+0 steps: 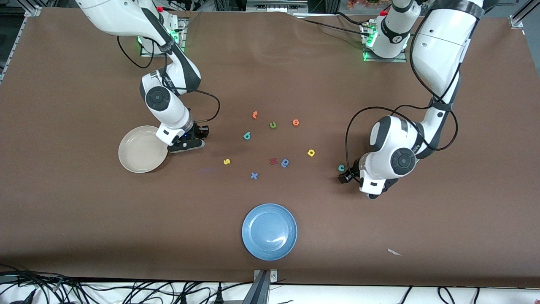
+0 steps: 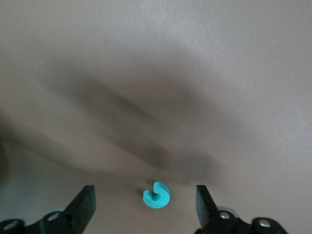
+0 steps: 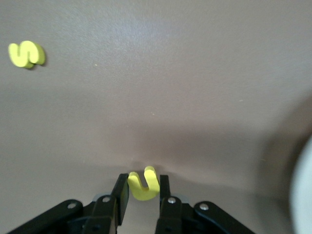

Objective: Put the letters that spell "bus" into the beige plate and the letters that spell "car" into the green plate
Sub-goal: 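Grasp the teal c with the left gripper while the right gripper lifts the u, then place the yellow u on the cream plate with the right gripper, then place the teal c on the green plate while the right gripper grasps the s, then place the yellow s on the cream plate with the right gripper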

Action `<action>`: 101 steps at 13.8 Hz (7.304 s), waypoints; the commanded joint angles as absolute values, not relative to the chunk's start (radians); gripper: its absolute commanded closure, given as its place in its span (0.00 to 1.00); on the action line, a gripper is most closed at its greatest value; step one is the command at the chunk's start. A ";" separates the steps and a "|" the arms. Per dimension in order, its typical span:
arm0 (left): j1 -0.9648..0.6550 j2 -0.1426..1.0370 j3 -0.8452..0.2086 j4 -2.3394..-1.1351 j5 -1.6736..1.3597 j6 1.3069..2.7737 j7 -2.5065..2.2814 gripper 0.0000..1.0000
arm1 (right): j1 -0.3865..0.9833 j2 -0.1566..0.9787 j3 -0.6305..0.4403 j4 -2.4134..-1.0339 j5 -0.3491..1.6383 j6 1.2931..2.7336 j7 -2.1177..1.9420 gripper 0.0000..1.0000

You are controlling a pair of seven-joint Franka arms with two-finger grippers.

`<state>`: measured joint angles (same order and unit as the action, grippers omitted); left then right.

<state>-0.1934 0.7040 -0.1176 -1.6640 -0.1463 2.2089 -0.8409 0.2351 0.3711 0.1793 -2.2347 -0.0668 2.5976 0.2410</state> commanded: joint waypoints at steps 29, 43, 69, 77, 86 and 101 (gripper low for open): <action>-0.236 0.758 -0.109 -1.640 -0.156 2.246 -0.962 0.60 | 0.066 0.376 0.227 -2.120 -0.186 2.510 0.174 0.29; -0.164 0.641 -0.109 -1.632 -0.136 2.038 -0.748 0.80 | 0.350 0.687 0.232 -1.769 -0.227 2.512 0.528 0.29; 0.111 0.531 -0.112 -1.827 0.011 1.804 -0.201 0.00 | 0.339 0.706 0.227 -1.769 -0.276 2.542 0.503 0.90; 0.075 0.514 -0.256 -1.761 -0.132 1.899 -0.558 0.04 | 0.155 0.454 0.229 -1.991 -0.279 2.453 0.171 0.90; -0.109 0.629 -0.318 -1.764 -0.117 2.267 -1.047 0.05 | -0.058 0.242 0.157 -2.284 -0.275 2.464 -0.230 0.68; -0.262 0.673 -0.293 -1.770 -0.008 2.318 -1.379 0.01 | 0.138 0.330 0.235 -2.162 -0.026 2.487 0.114 0.04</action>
